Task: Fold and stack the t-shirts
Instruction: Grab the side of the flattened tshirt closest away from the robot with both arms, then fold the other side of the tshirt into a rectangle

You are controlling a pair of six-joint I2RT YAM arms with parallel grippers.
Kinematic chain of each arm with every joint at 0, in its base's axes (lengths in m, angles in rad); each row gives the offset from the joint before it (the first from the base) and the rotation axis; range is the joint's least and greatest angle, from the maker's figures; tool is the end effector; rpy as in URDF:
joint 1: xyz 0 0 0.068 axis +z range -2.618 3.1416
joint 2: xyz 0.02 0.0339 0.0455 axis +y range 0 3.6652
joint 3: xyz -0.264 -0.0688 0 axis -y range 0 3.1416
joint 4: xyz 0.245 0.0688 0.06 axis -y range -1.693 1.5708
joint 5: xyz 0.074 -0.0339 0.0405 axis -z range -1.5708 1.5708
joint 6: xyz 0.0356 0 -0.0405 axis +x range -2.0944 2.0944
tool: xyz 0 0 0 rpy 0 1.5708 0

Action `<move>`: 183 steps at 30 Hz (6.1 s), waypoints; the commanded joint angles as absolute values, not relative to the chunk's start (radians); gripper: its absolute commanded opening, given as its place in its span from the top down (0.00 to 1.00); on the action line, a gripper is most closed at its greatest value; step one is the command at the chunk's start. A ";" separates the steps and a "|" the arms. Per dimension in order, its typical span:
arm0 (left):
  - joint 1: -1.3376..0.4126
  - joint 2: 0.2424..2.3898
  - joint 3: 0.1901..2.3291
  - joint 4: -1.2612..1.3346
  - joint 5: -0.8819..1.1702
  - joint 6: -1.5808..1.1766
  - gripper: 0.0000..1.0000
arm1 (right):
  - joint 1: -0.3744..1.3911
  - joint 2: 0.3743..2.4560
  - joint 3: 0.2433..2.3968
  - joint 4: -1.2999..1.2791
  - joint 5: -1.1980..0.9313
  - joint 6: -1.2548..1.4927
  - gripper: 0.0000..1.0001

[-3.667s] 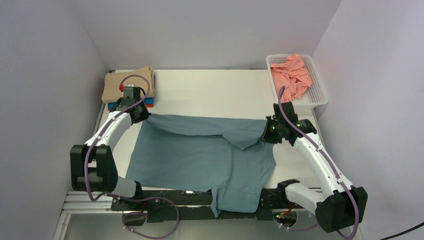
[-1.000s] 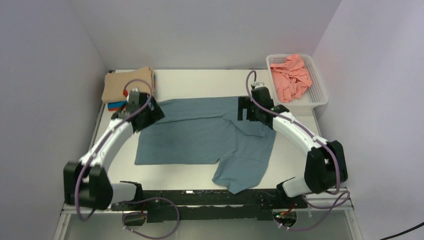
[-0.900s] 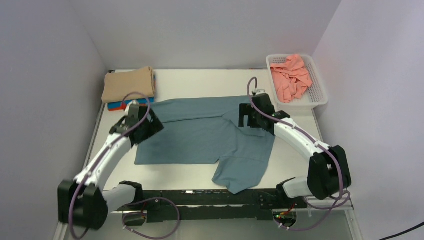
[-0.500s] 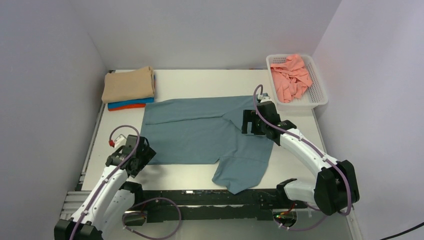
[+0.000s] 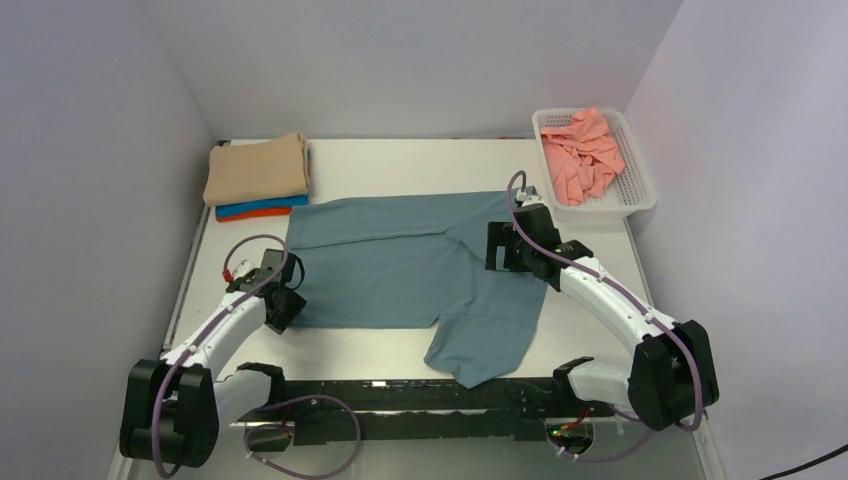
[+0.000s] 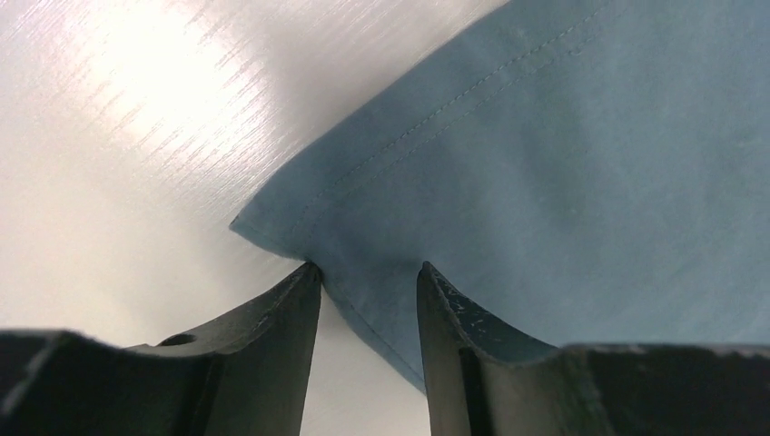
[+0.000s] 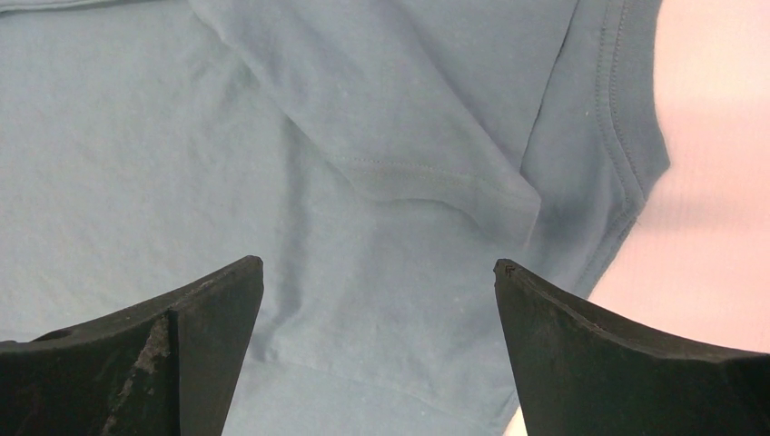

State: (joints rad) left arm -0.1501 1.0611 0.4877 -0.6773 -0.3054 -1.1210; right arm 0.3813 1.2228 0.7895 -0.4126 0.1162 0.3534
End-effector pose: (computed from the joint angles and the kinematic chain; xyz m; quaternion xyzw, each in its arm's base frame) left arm 0.1633 -0.0139 0.1590 -0.4767 0.8517 0.0273 0.2159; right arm 0.2336 0.0892 0.2314 0.0076 0.9337 0.0765 0.3498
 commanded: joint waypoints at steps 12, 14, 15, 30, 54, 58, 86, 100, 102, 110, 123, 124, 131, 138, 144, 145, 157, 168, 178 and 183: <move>-0.123 1.128 0.525 -0.622 -0.326 -1.066 1.00 | 0.596 1.251 0.900 -0.642 0.086 0.323 0.05; -0.123 1.115 0.516 -0.600 -0.315 -1.049 1.00 | 0.695 1.256 0.898 -0.701 0.056 0.332 0.10; -0.123 1.111 0.513 -0.593 -0.311 -1.043 1.00 | 0.737 1.247 0.881 -0.719 0.017 0.336 0.13; -0.123 1.082 0.514 -0.607 -0.305 -1.012 1.00 | 1.189 1.310 0.699 -0.696 -0.189 0.548 0.40; -0.117 0.946 0.471 -0.731 -0.327 -1.027 1.00 | 1.193 1.228 0.698 -0.768 -0.207 0.541 1.00; -0.115 0.895 0.455 -0.745 -0.322 -1.022 1.00 | 1.186 1.194 0.722 -0.846 -0.104 0.569 1.00; -0.041 1.250 0.768 -0.527 -0.248 -0.950 1.00 | 0.667 1.343 1.103 -0.605 0.419 0.213 1.00; -0.032 1.419 0.922 -0.531 -0.231 -0.900 1.00 | 0.559 1.397 1.178 -0.529 0.407 0.112 1.00; -0.031 1.431 0.936 -0.535 -0.239 -0.898 1.00 | 0.548 1.412 1.198 -0.529 0.407 0.095 1.00; -0.032 1.517 1.026 -0.529 -0.257 -0.849 1.00 | 0.502 1.522 1.269 -0.516 0.381 0.021 1.00; -0.021 1.724 1.193 -0.550 -0.212 -0.784 0.36 | 0.416 1.937 1.484 -0.325 0.458 -0.003 0.64; -0.020 1.711 1.199 -0.554 -0.210 -0.780 0.27 | 0.418 1.958 1.512 -0.335 0.473 0.011 0.41; -0.028 1.609 1.167 -0.512 -0.078 -0.700 0.00 | 0.427 1.783 1.398 -0.355 0.507 0.166 0.00; -0.097 1.678 1.222 -0.495 0.041 -0.636 0.01 | 0.428 1.532 1.034 -0.159 0.024 0.344 0.00; -0.133 1.759 1.240 -0.451 0.086 -0.620 0.01 | 0.426 1.715 1.157 -0.207 -0.009 0.339 0.00; -0.132 1.772 1.236 -0.441 0.083 -0.618 0.01 | 0.426 1.748 1.185 -0.222 -0.007 0.334 0.00; -0.122 1.865 1.239 -0.470 0.034 -0.591 0.01 | 0.320 1.966 1.362 -0.096 0.214 0.281 0.00; -0.108 1.821 1.227 -0.477 0.031 -0.579 0.01 | 0.343 1.900 1.397 -0.145 0.063 -0.093 0.00; -0.104 1.850 1.233 -0.484 0.037 -0.570 0.01 | 0.419 2.018 1.419 -0.349 0.334 -0.479 0.00; -0.096 1.862 1.234 -0.497 0.031 -0.572 0.00 | 0.408 2.043 1.434 -0.304 0.407 -0.475 0.00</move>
State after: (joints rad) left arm -0.1131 1.8606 1.2381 -0.4759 0.0563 -0.5907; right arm 0.4301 2.0285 1.4036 -0.3149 0.2752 -0.4141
